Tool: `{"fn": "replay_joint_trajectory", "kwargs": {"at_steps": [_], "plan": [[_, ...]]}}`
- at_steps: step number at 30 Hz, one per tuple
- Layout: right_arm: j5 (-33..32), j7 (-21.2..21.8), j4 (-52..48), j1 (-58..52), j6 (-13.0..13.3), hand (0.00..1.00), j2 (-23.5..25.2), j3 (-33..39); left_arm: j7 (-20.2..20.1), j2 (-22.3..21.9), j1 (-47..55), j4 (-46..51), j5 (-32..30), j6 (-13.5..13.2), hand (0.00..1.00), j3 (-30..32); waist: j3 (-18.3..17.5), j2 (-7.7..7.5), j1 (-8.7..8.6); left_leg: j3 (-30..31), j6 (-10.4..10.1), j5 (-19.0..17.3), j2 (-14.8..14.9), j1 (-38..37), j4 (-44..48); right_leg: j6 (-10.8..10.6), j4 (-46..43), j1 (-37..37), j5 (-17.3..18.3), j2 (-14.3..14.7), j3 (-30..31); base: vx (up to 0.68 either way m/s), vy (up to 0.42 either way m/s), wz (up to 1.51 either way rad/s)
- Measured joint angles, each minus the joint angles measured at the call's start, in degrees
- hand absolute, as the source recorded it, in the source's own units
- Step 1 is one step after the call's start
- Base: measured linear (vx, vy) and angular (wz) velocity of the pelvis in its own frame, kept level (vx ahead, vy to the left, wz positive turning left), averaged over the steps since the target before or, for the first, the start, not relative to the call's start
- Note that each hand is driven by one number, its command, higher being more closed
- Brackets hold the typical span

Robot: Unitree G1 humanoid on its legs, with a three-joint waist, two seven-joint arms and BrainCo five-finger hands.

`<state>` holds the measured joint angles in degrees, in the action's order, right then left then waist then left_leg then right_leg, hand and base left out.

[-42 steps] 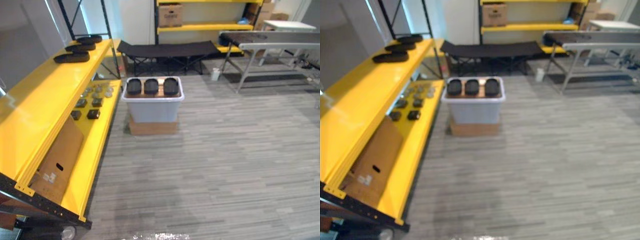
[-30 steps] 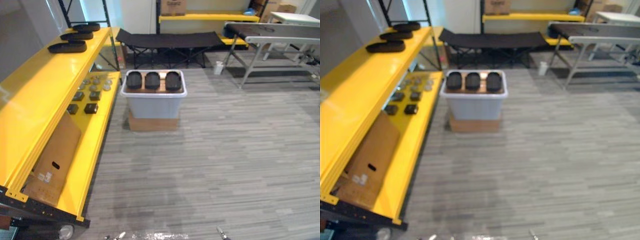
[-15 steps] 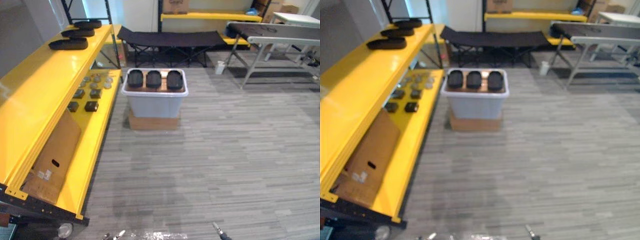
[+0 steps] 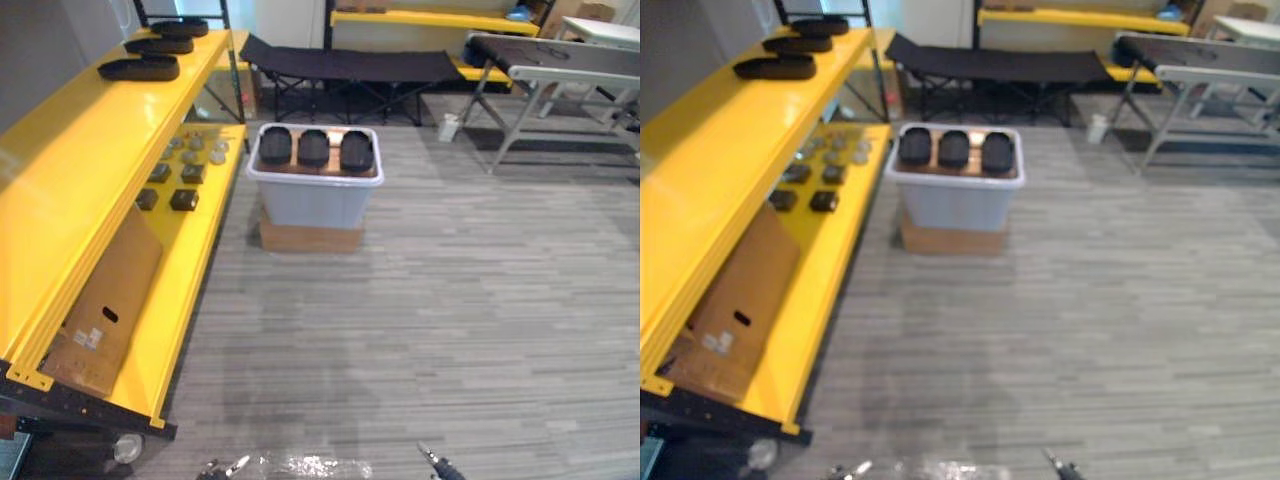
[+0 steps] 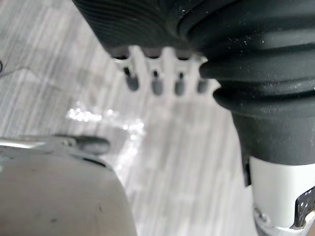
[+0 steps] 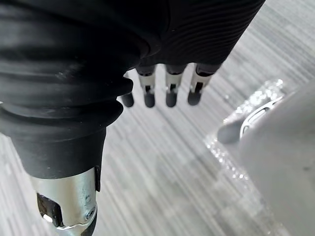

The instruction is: Walk over and take plastic housings, then place them on the shelf

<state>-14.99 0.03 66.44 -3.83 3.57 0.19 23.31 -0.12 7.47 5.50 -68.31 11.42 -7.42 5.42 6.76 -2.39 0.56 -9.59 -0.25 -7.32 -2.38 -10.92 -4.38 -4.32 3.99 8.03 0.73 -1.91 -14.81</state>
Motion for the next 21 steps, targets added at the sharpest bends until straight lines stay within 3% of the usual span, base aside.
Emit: {"fn": "replay_joint_trajectory", "kwargs": {"at_steps": [1, 2, 3, 4, 5, 7, 9, 11, 13, 14, 15, 16, 17, 18, 20, 21], "plan": [[-0.3, 0.0, -0.2, 0.0, 0.0, 0.00, 0.0, 0.2, 0.0, 0.0, -0.3, 0.0, 0.0, 0.0, 0.00, -0.1, 0.5, 0.20, -0.33, 0.0, 0.1, -0.2, -0.2, 0.1, 0.4, -0.8, -3.4, -0.9, 2.0, -0.8, -0.6, -0.01, 0.056, 0.18], [-0.6, 0.1, -1.3, 0.2, 0.0, 0.00, -0.7, 0.1, 0.1, -0.4, -0.7, 0.0, -0.1, 0.0, 0.00, -1.9, 1.6, 1.26, -1.08, -0.1, 1.2, -1.0, 0.3, 0.0, 1.1, -2.9, -15.2, -6.2, 5.7, -2.1, -0.7, -0.01, 0.084, 0.09], [-0.7, 0.1, -2.6, 0.5, 0.0, 0.00, -1.0, 0.3, 0.1, -0.3, -1.5, 0.1, -0.2, 0.1, 0.00, -2.5, 2.6, 1.85, -1.20, -0.6, 1.4, -1.1, -0.1, -1.2, 1.0, -1.4, -30.9, -13.1, 8.6, -4.8, -0.9, 0.01, 0.089, -0.03], [-1.2, 0.2, -3.2, 0.5, 0.2, 0.00, -0.8, 0.3, 0.1, 0.1, -1.6, 0.2, -0.3, 0.1, 0.00, -2.9, 3.3, 1.41, -1.39, -0.7, 1.6, -1.3, -0.5, -2.0, 1.0, 0.0, -37.3, -15.9, 9.8, -6.2, -1.2, 0.04, 0.071, -0.15], [-1.3, 0.3, -3.6, 0.6, 0.2, 0.00, -0.6, 0.3, 0.1, 1.0, -1.7, 0.1, -0.9, 0.4, 0.00, -4.2, 4.1, 1.04, -1.59, -0.7, 2.6, -2.0, -0.8, -3.3, 1.0, 0.0, -42.7, -19.1, 11.3, -7.2, -0.9, 0.05, 0.049, -0.13], [-1.3, 0.2, -3.1, 0.4, 0.1, 0.00, -0.3, 0.2, 0.1, 1.8, -2.4, 0.2, -2.7, 0.4, 0.00, -4.3, 4.1, -0.35, -1.60, -1.6, 2.3, -3.0, -0.5, -4.8, 1.1, -0.4, -37.0, -21.4, 11.4, -6.8, -1.3, 0.14, 0.060, -0.13], [-1.3, 0.2, -3.1, 0.1, 0.2, 0.00, -0.4, 0.3, 0.3, 1.9, -3.5, 0.1, -3.0, 0.5, 0.00, -4.3, 4.2, -0.38, -1.84, -1.6, 1.6, -3.6, 0.3, -5.0, 1.1, -0.8, -28.5, -22.9, 10.1, -5.6, -1.6, 0.22, 0.008, -0.06], [-1.1, 0.2, -3.0, -0.7, 0.1, 0.00, -0.7, 0.2, 0.5, 0.7, -5.8, 0.1, -3.0, 0.5, 0.00, -4.3, 4.6, 0.21, -3.29, -0.9, -0.7, -5.4, 2.3, -5.0, 1.6, -1.3, -11.7, -23.2, 2.1, -3.0, -0.5, 0.33, -0.053, 0.10], [-1.0, 0.4, -2.8, -2.5, 0.0, 0.00, -0.3, 0.2, 0.5, -0.4, -7.2, 0.1, -3.0, 0.4, 0.00, -3.9, 4.8, -0.21, -4.35, -0.2, -2.2, -7.8, 2.9, -5.3, 3.2, -0.8, -9.7, -23.7, -0.4, -3.1, 1.7, 0.34, -0.143, 0.20], [-1.0, 1.3, -2.6, -4.0, -0.1, 0.00, -0.4, 1.0, 0.5, -1.5, -7.5, 0.4, -3.0, 0.3, 0.00, -2.7, 4.7, 0.65, -4.65, -0.3, -4.2, -10.2, 4.6, -6.7, 4.2, 1.4, -11.9, -24.2, -3.1, -2.1, 2.3, 0.47, -0.212, 0.16], [-1.0, 1.5, -2.6, -4.7, -0.1, 0.00, -0.7, 1.7, 0.5, -2.3, -7.4, 0.6, -3.0, 0.3, 0.00, -1.5, 4.5, 1.74, -4.83, -0.3, -5.2, -11.1, 6.1, -7.2, 4.5, 2.0, -13.7, -24.3, -3.5, -1.0, 1.9, 0.48, -0.230, 0.18], [-0.6, 1.5, -2.2, -6.0, -0.1, 0.00, -0.6, 2.5, 0.5, -3.1, -6.8, 1.2, -2.9, 0.2, 0.00, 0.7, 4.1, 2.23, -5.01, -0.2, -6.2, -11.8, 8.2, -6.5, 9.5, 3.0, -16.6, -24.5, -3.8, 0.4, 1.9, 0.50, -0.303, 0.13], [0.1, 1.5, -1.9, -6.8, -0.1, 0.00, -0.6, 3.0, 0.5, -3.9, -6.4, 2.1, -2.6, 0.1, 0.00, 2.6, 3.8, 1.72, -4.60, 0.0, -6.5, -11.8, 10.3, -2.6, 20.5, 5.9, -17.5, -23.2, -2.3, 1.4, 1.7, 0.49, -0.333, 0.11], [0.1, 1.6, -1.9, -7.0, -0.1, 0.00, -0.7, 3.0, 0.5, -4.3, -6.3, 2.3, -2.5, 0.0, 0.00, 3.6, 4.0, 2.01, -4.48, 0.2, -7.5, -10.9, 11.6, 0.3, 27.5, 6.5, -17.3, -21.9, -1.6, 1.9, 1.2, 0.51, -0.366, 0.08], [0.1, 1.6, -2.3, -6.7, -0.1, 0.00, -1.9, 2.3, 0.4, -6.3, -5.6, 3.5, -2.0, 0.0, 0.00, 8.0, 5.2, 4.32, -4.16, 1.1, -7.3, -4.1, 17.2, 9.4, 52.2, 7.6, -15.4, -15.3, 1.5, 4.1, -0.1, 0.53, -0.313, 0.19], [0.1, 1.4, -2.3, -6.0, -0.1, 0.00, -2.4, 1.2, 0.6, -6.1, -5.0, 4.0, -0.9, 0.0, 0.00, 9.4, 5.6, 4.27, -3.74, -0.4, -7.3, -4.4, 19.5, 12.7, 61.1, 8.4, -13.3, -10.7, 2.4, 4.9, -0.1, 0.55, -0.271, 0.09]]}}
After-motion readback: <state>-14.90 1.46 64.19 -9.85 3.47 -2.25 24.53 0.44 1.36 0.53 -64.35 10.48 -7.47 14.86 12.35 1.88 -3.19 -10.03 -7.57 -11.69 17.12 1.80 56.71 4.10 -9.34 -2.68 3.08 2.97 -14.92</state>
